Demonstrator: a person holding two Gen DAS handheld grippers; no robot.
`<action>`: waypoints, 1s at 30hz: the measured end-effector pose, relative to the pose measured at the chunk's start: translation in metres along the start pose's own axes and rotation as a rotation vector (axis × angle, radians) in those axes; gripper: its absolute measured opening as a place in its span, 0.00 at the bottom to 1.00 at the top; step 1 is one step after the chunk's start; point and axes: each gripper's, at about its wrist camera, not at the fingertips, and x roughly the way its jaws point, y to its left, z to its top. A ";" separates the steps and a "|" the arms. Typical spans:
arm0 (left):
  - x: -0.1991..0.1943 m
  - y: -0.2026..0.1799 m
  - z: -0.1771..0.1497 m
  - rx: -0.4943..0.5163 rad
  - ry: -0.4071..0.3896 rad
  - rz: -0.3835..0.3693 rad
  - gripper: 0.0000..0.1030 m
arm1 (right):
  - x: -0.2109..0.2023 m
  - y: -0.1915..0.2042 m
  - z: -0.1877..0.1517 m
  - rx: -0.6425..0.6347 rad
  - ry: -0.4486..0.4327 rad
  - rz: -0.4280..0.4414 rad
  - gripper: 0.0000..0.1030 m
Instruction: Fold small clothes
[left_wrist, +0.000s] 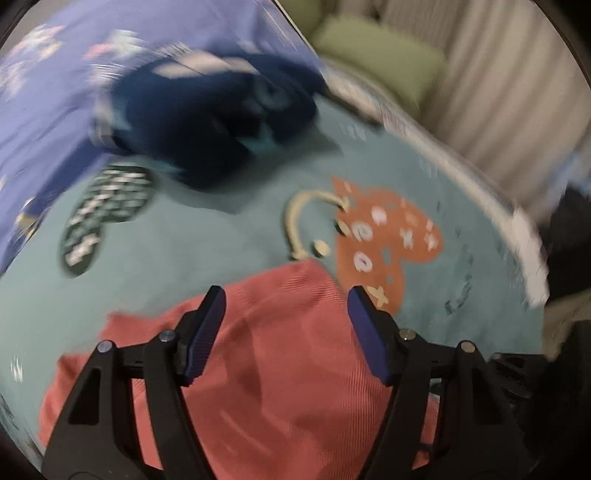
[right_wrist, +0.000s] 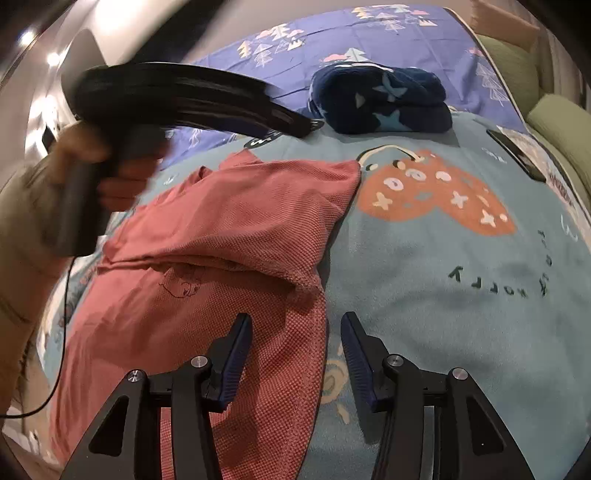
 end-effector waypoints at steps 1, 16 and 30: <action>0.012 -0.006 0.004 0.022 0.041 0.008 0.67 | -0.001 -0.001 0.000 0.005 -0.006 0.005 0.49; 0.025 -0.016 0.035 -0.003 -0.005 -0.038 0.02 | 0.002 -0.002 0.004 0.063 -0.082 -0.088 0.33; -0.061 0.038 -0.006 -0.139 -0.224 0.066 0.03 | -0.032 -0.033 -0.014 0.246 -0.085 -0.075 0.22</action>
